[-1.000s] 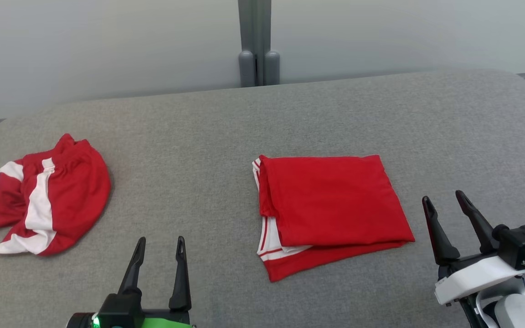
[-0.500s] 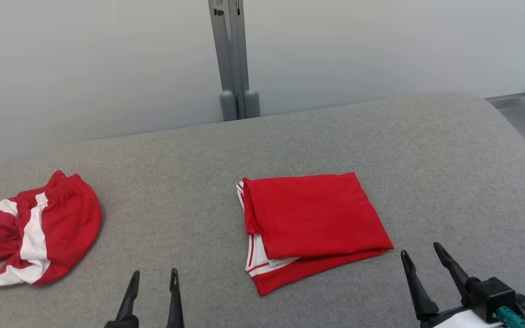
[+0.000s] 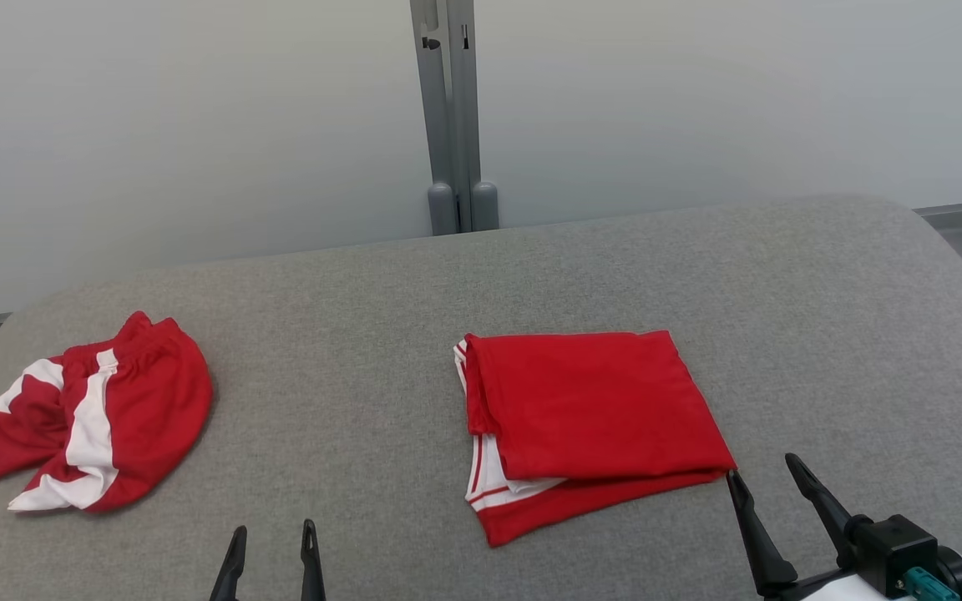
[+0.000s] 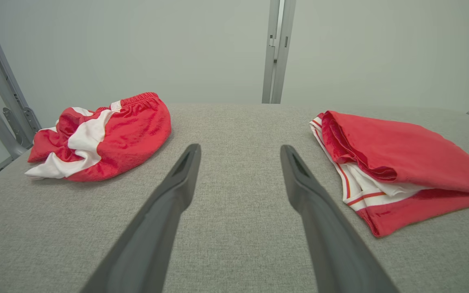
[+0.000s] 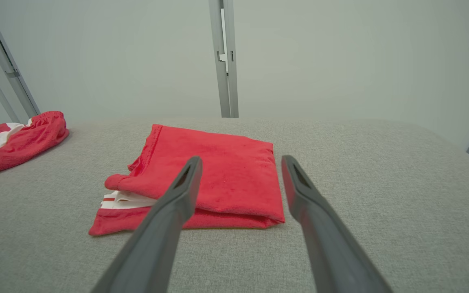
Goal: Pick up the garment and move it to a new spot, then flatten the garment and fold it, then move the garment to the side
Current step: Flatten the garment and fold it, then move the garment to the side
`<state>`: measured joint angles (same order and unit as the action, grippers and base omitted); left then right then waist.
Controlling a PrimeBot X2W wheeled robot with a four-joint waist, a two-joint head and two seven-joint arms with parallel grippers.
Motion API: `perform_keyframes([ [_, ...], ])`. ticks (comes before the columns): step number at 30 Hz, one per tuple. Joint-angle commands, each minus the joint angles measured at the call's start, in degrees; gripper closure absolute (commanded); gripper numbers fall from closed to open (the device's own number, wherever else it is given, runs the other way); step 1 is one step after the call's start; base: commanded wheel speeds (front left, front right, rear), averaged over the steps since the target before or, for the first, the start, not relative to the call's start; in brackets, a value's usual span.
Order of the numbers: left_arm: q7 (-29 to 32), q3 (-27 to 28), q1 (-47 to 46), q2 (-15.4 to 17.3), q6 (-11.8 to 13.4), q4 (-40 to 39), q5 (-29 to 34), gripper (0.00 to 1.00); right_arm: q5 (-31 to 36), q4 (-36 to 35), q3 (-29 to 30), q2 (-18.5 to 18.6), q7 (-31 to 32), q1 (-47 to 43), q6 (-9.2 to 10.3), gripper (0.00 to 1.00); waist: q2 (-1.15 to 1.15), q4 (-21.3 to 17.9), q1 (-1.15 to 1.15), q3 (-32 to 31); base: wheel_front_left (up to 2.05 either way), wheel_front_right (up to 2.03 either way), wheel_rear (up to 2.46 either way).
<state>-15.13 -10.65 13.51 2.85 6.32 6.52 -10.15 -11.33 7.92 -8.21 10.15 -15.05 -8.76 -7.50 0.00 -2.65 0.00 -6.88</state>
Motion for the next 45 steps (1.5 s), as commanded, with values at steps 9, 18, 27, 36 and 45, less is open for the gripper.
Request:
perform_keyframes([
  [9,-0.02,0.29,1.61,0.10,-0.15,0.18,0.49,0.00,-0.75,0.21,-0.42,0.34,-0.16,-0.73,0.02,0.00,0.00,0.60,0.00,-0.52,0.00,0.00,0.00],
  [18,-0.02,0.03,2.07,0.10,-0.64,0.08,0.85,0.00,-0.86,0.25,-0.47,0.19,-0.16,-0.89,0.02,0.00,0.00,1.01,0.00,-0.53,0.00,0.00,0.00],
  [27,-0.02,-0.10,2.34,0.10,-0.86,0.03,1.21,0.00,-1.19,0.07,-0.03,-0.10,-0.16,-1.36,0.02,0.00,0.00,1.67,0.00,-0.48,0.00,0.00,0.00],
  [36,-0.02,-0.57,2.49,0.10,-1.27,-0.44,1.36,0.00,-1.44,-0.12,0.72,-0.41,-0.16,-1.69,0.02,0.00,0.00,2.26,0.00,-0.54,0.00,0.00,0.00],
  [45,-0.02,-1.28,1.82,0.10,-1.84,-0.64,1.76,0.00,-3.07,4.56,1.04,-0.37,-0.16,-0.57,0.01,0.00,0.00,3.17,0.00,0.74,0.00,0.00,0.00],
])
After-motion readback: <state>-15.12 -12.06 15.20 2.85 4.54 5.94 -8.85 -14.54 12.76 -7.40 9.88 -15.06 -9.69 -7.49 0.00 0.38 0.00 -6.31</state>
